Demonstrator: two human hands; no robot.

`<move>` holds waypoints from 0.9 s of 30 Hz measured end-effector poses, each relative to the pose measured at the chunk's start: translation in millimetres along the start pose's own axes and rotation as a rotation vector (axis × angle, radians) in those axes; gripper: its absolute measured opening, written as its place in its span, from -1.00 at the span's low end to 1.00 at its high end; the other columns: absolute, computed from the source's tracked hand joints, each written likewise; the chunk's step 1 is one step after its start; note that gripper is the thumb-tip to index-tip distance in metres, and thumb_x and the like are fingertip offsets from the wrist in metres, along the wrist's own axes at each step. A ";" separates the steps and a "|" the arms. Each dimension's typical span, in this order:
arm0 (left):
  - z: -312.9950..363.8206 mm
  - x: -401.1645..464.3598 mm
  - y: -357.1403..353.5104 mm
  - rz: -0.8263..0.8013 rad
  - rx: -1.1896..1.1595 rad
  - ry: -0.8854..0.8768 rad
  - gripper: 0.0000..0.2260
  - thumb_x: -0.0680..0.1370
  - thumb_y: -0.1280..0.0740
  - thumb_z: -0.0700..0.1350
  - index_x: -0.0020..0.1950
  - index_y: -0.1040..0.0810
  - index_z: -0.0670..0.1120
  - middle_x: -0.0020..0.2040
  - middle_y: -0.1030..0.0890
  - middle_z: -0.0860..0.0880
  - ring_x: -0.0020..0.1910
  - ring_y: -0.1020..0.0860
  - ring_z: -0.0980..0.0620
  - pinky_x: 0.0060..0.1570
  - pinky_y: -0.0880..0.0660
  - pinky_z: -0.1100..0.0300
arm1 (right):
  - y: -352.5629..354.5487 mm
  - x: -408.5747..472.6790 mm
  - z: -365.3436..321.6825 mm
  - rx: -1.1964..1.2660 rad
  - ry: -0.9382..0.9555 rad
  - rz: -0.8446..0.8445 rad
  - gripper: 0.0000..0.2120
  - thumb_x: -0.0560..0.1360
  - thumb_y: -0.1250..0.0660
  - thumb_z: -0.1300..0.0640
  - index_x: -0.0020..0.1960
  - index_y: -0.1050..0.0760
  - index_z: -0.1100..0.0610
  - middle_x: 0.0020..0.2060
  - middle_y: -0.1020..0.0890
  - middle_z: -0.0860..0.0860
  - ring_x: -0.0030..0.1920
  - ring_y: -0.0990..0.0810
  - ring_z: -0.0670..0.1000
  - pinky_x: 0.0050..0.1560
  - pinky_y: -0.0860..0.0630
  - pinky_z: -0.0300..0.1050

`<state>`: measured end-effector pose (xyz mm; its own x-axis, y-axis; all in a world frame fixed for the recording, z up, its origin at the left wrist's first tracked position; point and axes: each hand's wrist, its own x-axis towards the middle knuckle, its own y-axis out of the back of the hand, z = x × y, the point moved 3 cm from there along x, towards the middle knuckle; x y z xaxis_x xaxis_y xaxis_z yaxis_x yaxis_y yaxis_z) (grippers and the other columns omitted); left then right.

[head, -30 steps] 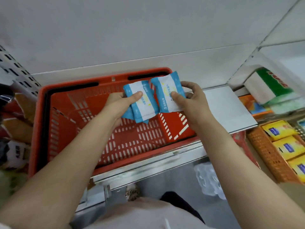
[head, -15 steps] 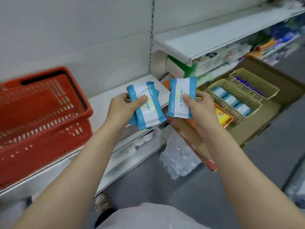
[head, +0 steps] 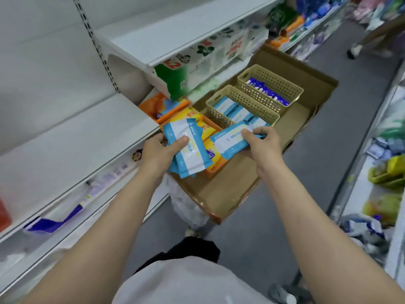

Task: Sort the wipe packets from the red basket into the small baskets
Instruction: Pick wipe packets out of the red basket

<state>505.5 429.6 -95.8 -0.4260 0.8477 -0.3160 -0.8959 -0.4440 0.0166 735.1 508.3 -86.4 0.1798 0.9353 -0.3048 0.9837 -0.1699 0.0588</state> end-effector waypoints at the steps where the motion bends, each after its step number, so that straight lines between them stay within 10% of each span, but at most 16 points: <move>1: -2.6 13.4 -12.4 -0.009 0.005 0.015 -0.73 0.43 -0.52 -0.09 0.08 -0.62 -0.14 -0.04 -0.71 -0.05 -0.11 -0.70 0.01 -0.11 -0.62 0.08 | 5.0 15.0 0.4 -0.017 -0.027 0.002 -0.75 0.48 -0.46 0.22 -0.07 -0.36 0.08 -0.06 -0.51 0.02 -0.15 -0.68 0.01 -0.25 -0.66 0.00; 6: -12.9 66.8 -62.9 0.019 -0.009 0.111 -0.76 0.43 -0.53 -0.07 0.05 -0.62 -0.09 0.00 -0.70 -0.06 -0.05 -0.68 -0.03 0.05 -0.61 -0.04 | 20.5 79.7 -7.9 -0.084 -0.135 -0.141 -0.41 0.41 -0.49 0.33 0.32 -0.39 -0.06 0.11 -0.58 -0.01 -0.01 -0.70 0.06 -0.11 -0.68 0.13; 14: -18.7 107.8 -101.8 0.130 0.043 0.213 -0.65 0.40 -0.54 0.03 0.11 -0.62 -0.08 0.03 -0.69 -0.02 -0.02 -0.67 -0.03 0.08 -0.60 -0.09 | -6.5 167.0 -3.3 -0.268 -0.158 -0.212 -0.83 0.36 -0.58 0.19 -0.17 -0.59 0.10 0.03 -0.66 0.15 -0.11 -0.72 0.08 -0.18 -0.68 0.01; 21: -31.5 136.0 -144.8 0.381 -0.009 0.281 -0.70 0.42 -0.53 0.03 0.08 -0.60 -0.04 0.00 -0.67 0.05 -0.05 -0.65 0.04 0.01 -0.60 0.02 | -14.7 272.8 -11.8 -0.274 -0.294 -0.511 -0.47 0.44 -0.38 0.42 0.25 -0.35 -0.03 0.04 -0.51 -0.05 -0.01 -0.62 0.04 -0.16 -0.68 0.00; 27: -29.9 147.4 -219.5 0.595 -0.139 0.337 -0.68 0.47 -0.49 -0.06 0.15 -0.56 -0.13 -0.01 -0.65 -0.01 -0.17 -0.62 0.14 -0.36 -0.53 0.32 | -15.9 383.8 -25.8 -0.521 -0.163 -0.653 -0.78 0.42 -0.48 0.27 0.01 -0.52 0.10 0.00 -0.62 0.10 -0.18 -0.64 0.02 -0.31 -0.61 -0.16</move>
<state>643.1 643.3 -174.5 -0.7571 0.3227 -0.5680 -0.4883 -0.8572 0.1638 788.4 878.0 -179.8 -0.3857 0.7327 -0.5607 0.7704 0.5902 0.2411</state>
